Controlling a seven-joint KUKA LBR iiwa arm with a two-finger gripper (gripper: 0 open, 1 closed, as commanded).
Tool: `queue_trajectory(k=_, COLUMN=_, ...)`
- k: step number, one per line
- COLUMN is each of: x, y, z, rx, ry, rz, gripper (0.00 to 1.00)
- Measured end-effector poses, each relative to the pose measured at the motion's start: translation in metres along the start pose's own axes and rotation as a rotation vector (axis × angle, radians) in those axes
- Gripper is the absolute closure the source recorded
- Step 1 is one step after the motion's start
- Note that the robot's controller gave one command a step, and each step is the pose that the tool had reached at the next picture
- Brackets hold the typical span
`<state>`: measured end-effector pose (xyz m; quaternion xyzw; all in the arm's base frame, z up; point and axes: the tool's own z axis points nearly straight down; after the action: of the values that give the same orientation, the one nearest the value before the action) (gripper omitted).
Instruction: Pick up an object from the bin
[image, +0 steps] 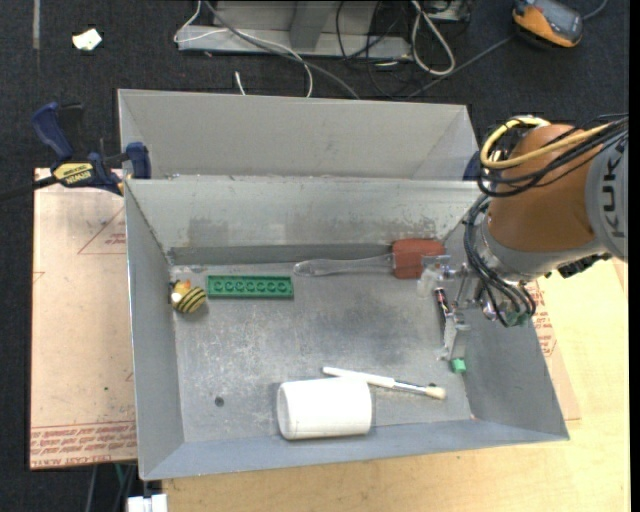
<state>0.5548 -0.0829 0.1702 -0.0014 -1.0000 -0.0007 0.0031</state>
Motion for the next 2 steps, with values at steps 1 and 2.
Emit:
queue_trajectory(k=1, x=-0.002, y=0.0, z=-0.004, rx=0.001, ry=-0.007, rz=-0.002, gripper=0.0)
queue_trajectory(k=2, x=0.023, y=0.025, z=0.088, rx=0.0, ry=-0.009, rz=0.032, gripper=0.0)
